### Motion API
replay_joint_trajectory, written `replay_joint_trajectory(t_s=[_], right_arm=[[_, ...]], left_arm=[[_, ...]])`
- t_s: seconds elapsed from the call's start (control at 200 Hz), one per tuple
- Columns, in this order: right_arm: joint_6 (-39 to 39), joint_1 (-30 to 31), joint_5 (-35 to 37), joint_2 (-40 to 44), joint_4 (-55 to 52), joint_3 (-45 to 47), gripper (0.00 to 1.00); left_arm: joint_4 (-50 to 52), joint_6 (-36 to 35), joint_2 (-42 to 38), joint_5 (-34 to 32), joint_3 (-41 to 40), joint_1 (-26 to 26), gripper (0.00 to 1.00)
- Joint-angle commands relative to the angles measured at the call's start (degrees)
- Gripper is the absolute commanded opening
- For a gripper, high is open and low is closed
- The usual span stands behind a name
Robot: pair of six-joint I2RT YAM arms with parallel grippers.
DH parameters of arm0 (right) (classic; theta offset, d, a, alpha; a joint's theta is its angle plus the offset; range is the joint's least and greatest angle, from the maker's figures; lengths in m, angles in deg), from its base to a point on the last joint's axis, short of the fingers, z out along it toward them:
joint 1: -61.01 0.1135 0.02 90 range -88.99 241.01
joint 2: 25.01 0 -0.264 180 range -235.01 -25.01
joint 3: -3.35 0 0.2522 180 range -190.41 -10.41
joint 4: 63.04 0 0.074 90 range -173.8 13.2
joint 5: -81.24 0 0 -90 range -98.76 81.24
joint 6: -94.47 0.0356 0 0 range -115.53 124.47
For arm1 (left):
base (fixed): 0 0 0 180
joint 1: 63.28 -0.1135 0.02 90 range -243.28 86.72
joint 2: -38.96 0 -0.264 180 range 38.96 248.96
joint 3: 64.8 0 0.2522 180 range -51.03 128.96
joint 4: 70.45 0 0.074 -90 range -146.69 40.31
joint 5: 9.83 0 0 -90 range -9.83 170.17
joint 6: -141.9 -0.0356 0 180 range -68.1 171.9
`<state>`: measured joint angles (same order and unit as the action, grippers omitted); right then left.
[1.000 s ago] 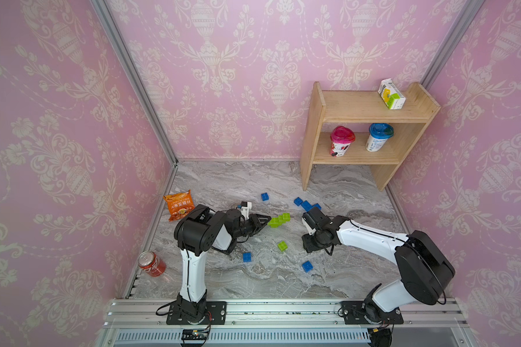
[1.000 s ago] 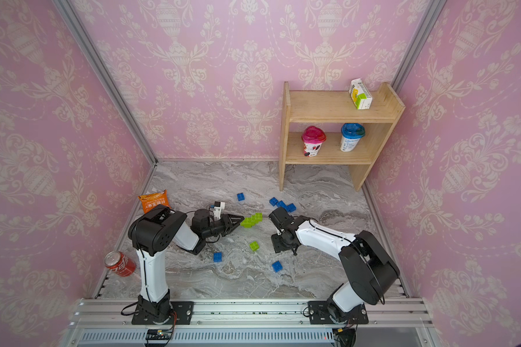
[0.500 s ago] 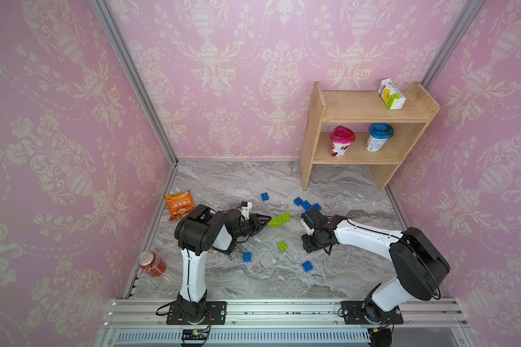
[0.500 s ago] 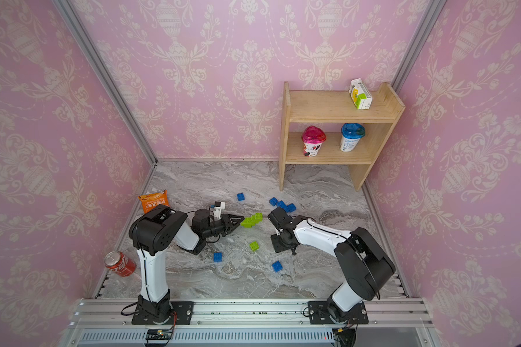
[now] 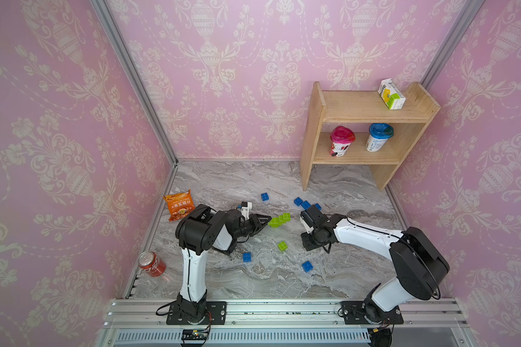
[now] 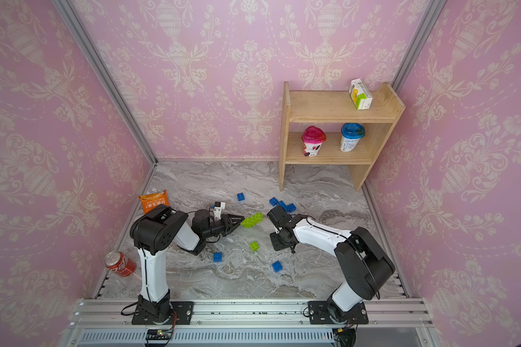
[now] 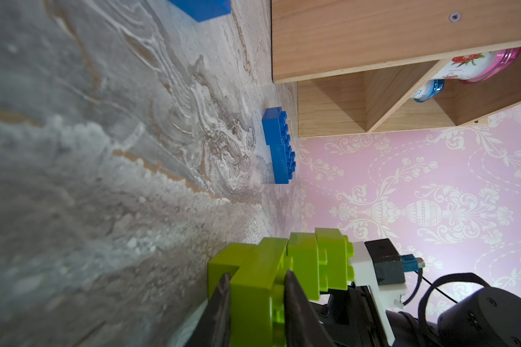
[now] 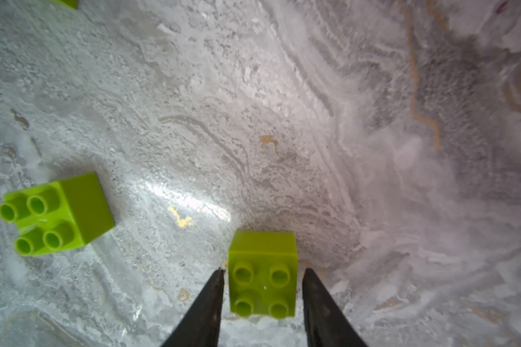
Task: Assemble the letter v with lego
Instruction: Pick up the lego brick from the center of the board, then assemble the lego brick with the lego brick.
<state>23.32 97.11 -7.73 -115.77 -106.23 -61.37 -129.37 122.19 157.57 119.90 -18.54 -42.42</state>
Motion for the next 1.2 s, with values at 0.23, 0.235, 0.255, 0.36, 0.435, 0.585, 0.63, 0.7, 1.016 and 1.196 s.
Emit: replay_joint_trajectory(t_s=[0.23, 0.235, 0.255, 0.36, 0.435, 0.585, 0.63, 0.7, 1.016, 1.196], right_arm=[[-0.5, 0.3, 0.4, -0.7, -1.4, -1.3, 0.29], [-0.5, 0.3, 0.5, -0.7, -1.5, -1.3, 0.29], [-0.4, 0.4, 0.8, -0.4, -1.8, -1.5, 0.29], [-0.2, 2.9, 2.3, 1.9, -3.3, -2.9, 0.27], [0.8, 5.7, 3.2, 3.2, -4.3, -4.8, 0.22], [1.1, 12.9, 3.4, 1.5, -4.1, -9.4, 0.17], [1.0, 14.6, 3.5, 0.0, -4.0, -10.9, 0.17], [0.9, 16.2, 3.2, -2.4, -2.9, -12.4, 0.15], [-0.4, 16.7, 2.1, -9.4, 0.5, -15.9, 0.08], [-0.2, 16.7, 1.3, -11.0, 0.2, -15.9, 0.07]], left_arm=[[6.8, -0.4, 2.7, -1.8, -0.6, 0.7, 0.26], [6.8, -0.4, 2.7, -1.7, -0.6, 0.7, 0.26], [6.8, -0.4, 2.7, -1.7, -0.6, 0.7, 0.26], [7.0, -0.5, 2.4, -1.9, -0.7, 0.8, 0.26], [7.1, -0.3, 2.2, -2.1, -0.7, 0.8, 0.26], [7.5, -0.5, 1.9, -2.4, -0.6, 1.1, 0.26], [7.7, -0.6, 1.9, -2.5, -0.6, 1.2, 0.26], [7.9, -0.7, 1.8, -2.5, -0.7, 1.2, 0.26], [7.9, -0.7, 1.6, -2.3, -0.7, 1.3, 0.26], [7.9, -0.8, 1.6, -2.3, -0.8, 1.3, 0.26]])
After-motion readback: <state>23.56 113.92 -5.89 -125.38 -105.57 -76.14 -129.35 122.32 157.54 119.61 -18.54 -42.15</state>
